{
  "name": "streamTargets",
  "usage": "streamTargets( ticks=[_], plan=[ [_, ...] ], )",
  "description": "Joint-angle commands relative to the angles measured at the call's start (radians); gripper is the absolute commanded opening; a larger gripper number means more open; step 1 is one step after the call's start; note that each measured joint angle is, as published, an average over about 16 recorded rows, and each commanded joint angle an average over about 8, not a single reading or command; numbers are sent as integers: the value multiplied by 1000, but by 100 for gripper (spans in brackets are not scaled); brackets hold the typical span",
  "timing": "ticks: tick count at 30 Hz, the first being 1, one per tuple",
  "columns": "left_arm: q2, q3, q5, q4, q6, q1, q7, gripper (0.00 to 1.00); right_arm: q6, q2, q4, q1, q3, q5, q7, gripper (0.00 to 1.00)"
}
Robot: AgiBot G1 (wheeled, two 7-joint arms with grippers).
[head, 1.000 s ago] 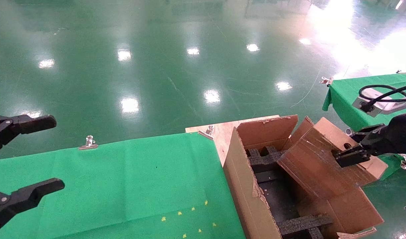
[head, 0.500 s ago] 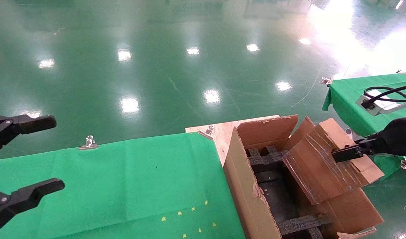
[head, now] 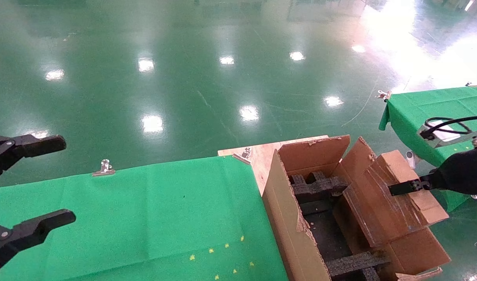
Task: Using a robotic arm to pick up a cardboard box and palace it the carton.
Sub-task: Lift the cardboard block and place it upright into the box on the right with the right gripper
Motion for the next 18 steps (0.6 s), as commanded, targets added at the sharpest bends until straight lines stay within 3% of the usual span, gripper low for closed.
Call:
streamTargets(
  ticks=[1,18],
  plan=[
    [0,0,0,0,0,0,0,100,25,-3,4,-18,-8,-6,16,0],
    [0,0,0,0,0,0,0,100,199,-105,-92,-197,-54,35,76,0]
  ],
)
